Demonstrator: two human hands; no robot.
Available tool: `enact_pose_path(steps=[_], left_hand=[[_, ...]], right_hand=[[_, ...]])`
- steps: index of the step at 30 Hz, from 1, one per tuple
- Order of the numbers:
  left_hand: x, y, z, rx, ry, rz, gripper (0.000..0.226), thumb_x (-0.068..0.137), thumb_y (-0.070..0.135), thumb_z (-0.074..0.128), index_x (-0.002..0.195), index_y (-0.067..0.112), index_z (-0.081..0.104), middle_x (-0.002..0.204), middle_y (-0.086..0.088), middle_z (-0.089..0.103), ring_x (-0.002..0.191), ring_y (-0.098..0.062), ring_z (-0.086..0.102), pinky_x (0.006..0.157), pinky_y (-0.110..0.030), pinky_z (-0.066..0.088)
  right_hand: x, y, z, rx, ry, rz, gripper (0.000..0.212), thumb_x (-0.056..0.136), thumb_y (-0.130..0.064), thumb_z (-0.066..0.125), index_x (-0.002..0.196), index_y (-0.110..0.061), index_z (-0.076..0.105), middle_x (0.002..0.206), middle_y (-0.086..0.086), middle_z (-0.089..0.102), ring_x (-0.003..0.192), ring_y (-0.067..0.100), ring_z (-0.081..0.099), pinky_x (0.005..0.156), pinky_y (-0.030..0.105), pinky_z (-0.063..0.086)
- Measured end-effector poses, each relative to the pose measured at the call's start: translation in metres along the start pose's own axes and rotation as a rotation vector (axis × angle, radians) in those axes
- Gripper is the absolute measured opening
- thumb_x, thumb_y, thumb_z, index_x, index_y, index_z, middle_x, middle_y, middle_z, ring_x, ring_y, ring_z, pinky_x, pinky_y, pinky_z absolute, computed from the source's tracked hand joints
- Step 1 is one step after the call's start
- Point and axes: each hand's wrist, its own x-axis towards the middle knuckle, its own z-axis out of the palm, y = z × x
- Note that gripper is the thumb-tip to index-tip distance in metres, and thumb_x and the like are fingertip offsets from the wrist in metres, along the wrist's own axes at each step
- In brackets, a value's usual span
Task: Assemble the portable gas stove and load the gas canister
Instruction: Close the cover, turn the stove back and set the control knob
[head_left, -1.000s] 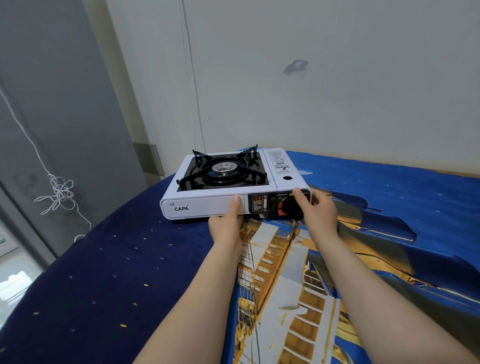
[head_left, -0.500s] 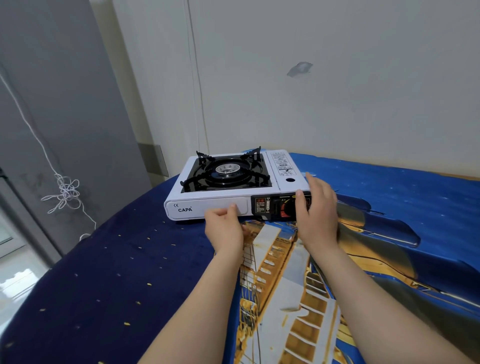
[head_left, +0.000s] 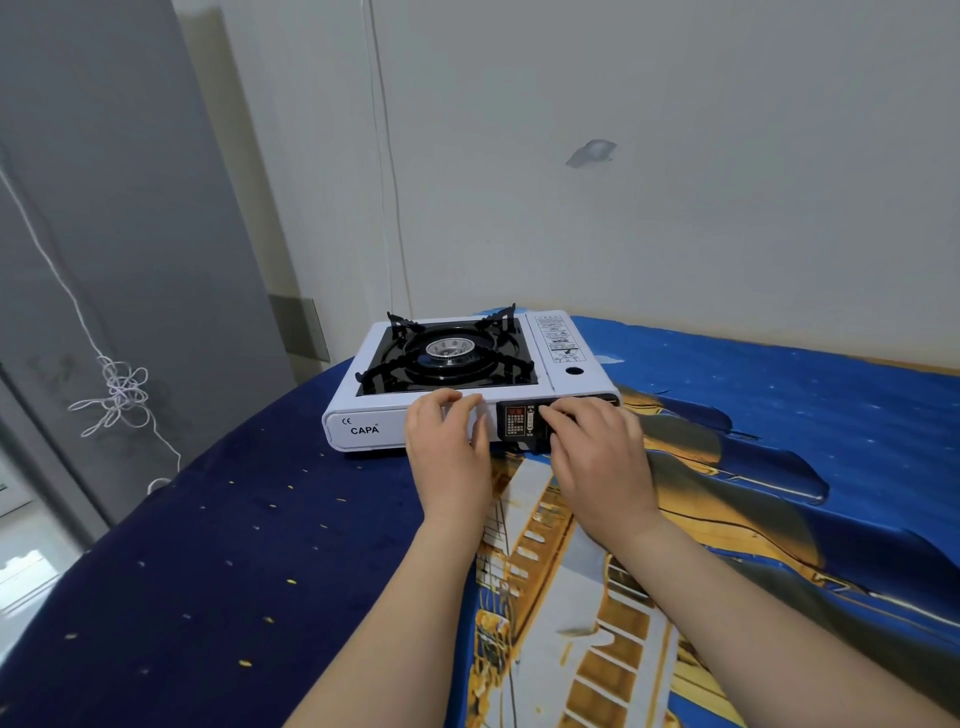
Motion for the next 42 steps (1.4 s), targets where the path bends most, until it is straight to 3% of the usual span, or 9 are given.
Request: enact_pose_path(steps=[7, 22, 42], left_hand=[[-0.002, 0.005, 0.000, 0.025, -0.024, 0.045, 0.030, 0.077, -0.001, 0.069, 0.105, 0.009, 0.072, 0.106, -0.010, 0.061, 0.104, -0.030, 0.052, 0.087, -0.042, 0.047], [-0.004, 0.009, -0.001, 0.044, -0.075, 0.019, 0.034, 0.078, -0.002, 0.064, 0.109, 0.010, 0.069, 0.112, -0.011, 0.059, 0.110, -0.031, 0.048, 0.092, -0.044, 0.045], [-0.006, 0.012, -0.003, 0.057, -0.099, 0.011, 0.037, 0.076, -0.003, 0.062, 0.111, 0.010, 0.067, 0.114, -0.011, 0.057, 0.112, -0.030, 0.046, 0.094, -0.043, 0.043]], right_hand=[[0.003, -0.005, 0.000, 0.011, -0.035, 0.002, 0.029, 0.086, -0.012, 0.057, 0.114, -0.012, 0.067, 0.108, 0.003, 0.065, 0.102, 0.023, 0.057, 0.086, 0.036, 0.038], [0.001, -0.009, -0.006, 0.105, -0.079, 0.027, 0.034, 0.072, 0.003, 0.068, 0.104, -0.009, 0.072, 0.092, 0.005, 0.068, 0.090, 0.026, 0.062, 0.082, 0.041, 0.045], [0.002, -0.010, -0.008, 0.038, -0.182, -0.028, 0.022, 0.068, 0.005, 0.074, 0.087, -0.007, 0.076, 0.075, 0.006, 0.065, 0.072, 0.028, 0.059, 0.066, 0.042, 0.049]])
